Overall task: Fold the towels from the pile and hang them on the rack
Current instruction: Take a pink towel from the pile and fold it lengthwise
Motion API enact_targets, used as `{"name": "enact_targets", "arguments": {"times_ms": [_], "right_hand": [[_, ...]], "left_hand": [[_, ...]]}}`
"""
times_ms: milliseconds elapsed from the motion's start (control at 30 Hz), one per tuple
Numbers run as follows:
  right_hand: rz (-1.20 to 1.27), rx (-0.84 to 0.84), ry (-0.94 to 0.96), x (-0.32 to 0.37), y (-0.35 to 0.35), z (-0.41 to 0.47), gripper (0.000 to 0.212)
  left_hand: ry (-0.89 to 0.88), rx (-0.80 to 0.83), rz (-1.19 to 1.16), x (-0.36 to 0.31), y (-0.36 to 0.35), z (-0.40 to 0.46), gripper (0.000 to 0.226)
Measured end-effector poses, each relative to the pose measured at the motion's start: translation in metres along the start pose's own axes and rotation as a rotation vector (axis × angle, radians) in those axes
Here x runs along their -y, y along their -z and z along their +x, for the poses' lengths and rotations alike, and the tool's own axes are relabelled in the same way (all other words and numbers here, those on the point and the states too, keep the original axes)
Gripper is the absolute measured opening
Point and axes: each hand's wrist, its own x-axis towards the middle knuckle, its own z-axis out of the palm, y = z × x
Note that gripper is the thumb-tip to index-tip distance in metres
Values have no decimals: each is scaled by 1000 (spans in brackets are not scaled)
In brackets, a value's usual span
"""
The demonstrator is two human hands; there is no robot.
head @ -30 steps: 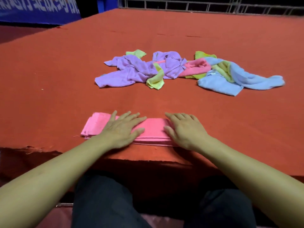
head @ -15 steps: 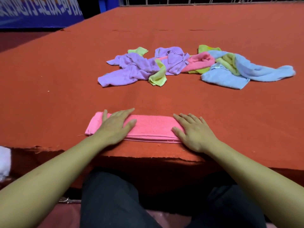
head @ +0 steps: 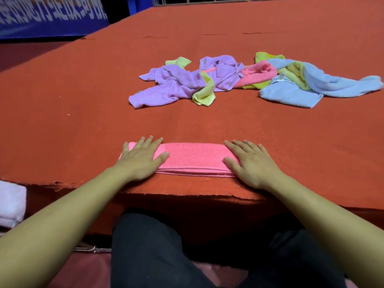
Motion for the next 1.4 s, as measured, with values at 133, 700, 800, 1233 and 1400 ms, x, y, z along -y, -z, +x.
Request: {"name": "enact_targets", "arguments": {"times_ms": [133, 700, 800, 1233, 1400], "right_hand": [[26, 6, 8, -1, 1, 1, 66], [448, -297, -168, -77, 18, -32, 44], [491, -336, -120, -79, 17, -30, 42], [1024, -246, 132, -46, 47, -8, 44], [1085, -98, 410, 7, 102, 10, 41]], "left_hand": [[42, -49, 167, -42, 16, 3, 64], [-504, -77, -148, -219, 20, 53, 50], [-490, -144, -197, -224, 28, 56, 45], [-520, -51, -804, -191, 66, 23, 41], [-456, -261, -1071, -144, 102, -25, 36]]}}
